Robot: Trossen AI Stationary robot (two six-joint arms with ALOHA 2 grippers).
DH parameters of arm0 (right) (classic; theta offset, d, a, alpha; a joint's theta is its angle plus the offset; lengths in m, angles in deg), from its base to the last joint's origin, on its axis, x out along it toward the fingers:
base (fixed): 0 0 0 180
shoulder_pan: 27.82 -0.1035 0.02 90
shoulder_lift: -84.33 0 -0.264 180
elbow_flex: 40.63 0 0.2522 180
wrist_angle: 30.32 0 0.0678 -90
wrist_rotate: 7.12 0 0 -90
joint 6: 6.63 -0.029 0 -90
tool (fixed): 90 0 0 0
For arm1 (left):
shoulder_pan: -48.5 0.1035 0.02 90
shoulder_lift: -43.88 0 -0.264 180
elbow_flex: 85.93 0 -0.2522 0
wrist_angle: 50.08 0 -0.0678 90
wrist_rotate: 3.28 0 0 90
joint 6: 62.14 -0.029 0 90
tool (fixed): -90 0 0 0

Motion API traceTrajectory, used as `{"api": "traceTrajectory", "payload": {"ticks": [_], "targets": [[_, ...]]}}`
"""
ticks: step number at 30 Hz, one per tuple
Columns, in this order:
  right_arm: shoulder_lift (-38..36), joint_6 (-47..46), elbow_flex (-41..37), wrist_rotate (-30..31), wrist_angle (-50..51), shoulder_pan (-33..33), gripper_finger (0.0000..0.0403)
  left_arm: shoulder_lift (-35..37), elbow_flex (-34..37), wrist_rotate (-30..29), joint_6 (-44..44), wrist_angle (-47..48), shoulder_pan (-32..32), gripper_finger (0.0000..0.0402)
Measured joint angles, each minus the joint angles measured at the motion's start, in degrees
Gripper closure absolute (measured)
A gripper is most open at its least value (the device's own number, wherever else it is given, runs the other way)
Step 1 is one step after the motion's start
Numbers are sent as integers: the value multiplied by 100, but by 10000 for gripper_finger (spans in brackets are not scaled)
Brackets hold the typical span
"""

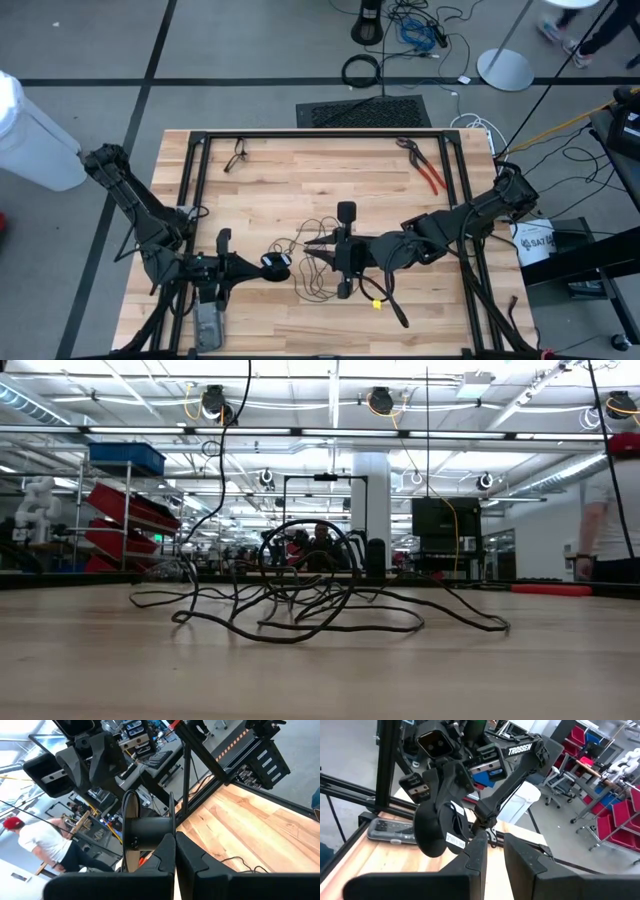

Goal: Coil cords
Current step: Coil the black wire onto the spool

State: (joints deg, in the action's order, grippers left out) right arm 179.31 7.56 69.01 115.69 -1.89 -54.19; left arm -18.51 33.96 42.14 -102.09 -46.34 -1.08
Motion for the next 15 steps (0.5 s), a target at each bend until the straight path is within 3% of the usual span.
{"api": "traceTrajectory", "payload": {"ticks": [9, 15], "targets": [[73, 201, 17, 11, 1, 164, 351, 0, 0, 0, 3, -4, 0, 400], [544, 454, 15, 7, 127, 385, 350, 0, 0, 0, 15, -11, 0, 400]]}}
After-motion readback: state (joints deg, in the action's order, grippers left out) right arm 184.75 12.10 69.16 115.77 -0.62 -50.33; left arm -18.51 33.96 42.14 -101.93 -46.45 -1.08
